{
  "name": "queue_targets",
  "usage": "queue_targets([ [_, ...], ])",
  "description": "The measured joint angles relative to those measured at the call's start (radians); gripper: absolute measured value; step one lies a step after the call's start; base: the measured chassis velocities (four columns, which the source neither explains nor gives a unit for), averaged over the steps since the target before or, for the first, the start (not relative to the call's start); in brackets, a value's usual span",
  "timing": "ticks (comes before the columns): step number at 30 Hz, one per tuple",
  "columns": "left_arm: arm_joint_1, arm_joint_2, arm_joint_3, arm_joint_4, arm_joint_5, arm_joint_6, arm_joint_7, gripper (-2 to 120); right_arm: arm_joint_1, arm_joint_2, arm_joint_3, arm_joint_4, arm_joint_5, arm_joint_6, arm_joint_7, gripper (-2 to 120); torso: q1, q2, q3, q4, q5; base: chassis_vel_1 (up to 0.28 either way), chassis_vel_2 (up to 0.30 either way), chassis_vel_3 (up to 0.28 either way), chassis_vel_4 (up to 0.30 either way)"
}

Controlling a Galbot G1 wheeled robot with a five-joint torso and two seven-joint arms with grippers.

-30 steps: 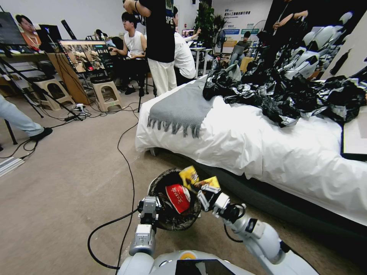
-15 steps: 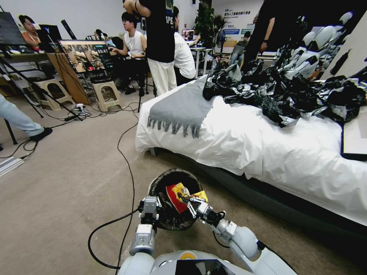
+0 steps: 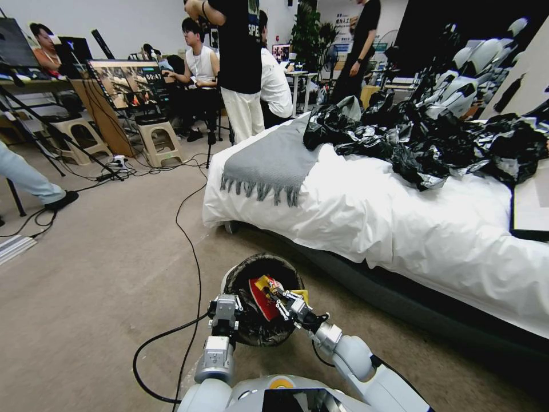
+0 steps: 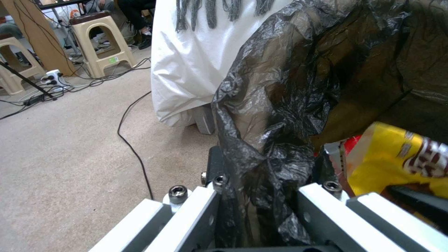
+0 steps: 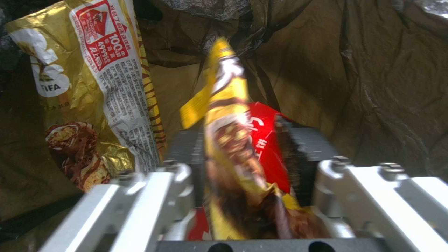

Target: Pick up the trash bin, then pick up the garbage from the floor and place it into the trash bin.

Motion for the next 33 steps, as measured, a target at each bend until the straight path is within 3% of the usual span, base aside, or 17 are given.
queue_targets([
  [5, 0.002, 0.0, 0.005, 0.001, 0.003, 0.0, 0.0, 0, 0.006, 0.0, -0.007, 0.002, -0.001, -0.003, 0.009, 58, 0.0, 0.0, 0.0, 0.0, 0.0, 0.0, 0.0, 0.0, 0.0],
  [7, 0.003, 0.0, 0.008, 0.002, 0.005, 0.0, 0.0, 0, 0.009, 0.0, -0.011, 0.003, -0.002, -0.004, 0.011, 70, 0.0, 0.0, 0.0, 0.0, 0.0, 0.0, 0.0, 0.0, 0.0],
  [12, 0.003, -0.001, 0.011, 0.002, 0.007, 0.0, 0.0, 0, 0.011, 0.0, -0.018, 0.001, -0.01, -0.004, 0.012, 85, 0.0, 0.0, 0.0, 0.0, 0.0, 0.0, 0.0, 0.0, 0.0],
  [14, 0.004, -0.001, 0.013, 0.004, 0.008, 0.001, 0.0, 0, 0.011, 0.0, -0.019, 0.002, -0.015, -0.004, 0.012, 97, 0.0, 0.0, 0.0, 0.0, 0.0001, 0.0, 0.0, 0.0, 0.0],
  [33, 0.005, -0.005, 0.038, 0.028, 0.022, 0.002, -0.001, 0, 0.058, 0.046, -0.07, 0.077, -0.051, -0.037, 0.067, 100, 0.0, 0.0, 0.0, 0.0001, 0.0, 0.0, 0.0, 0.0, 0.0],
])
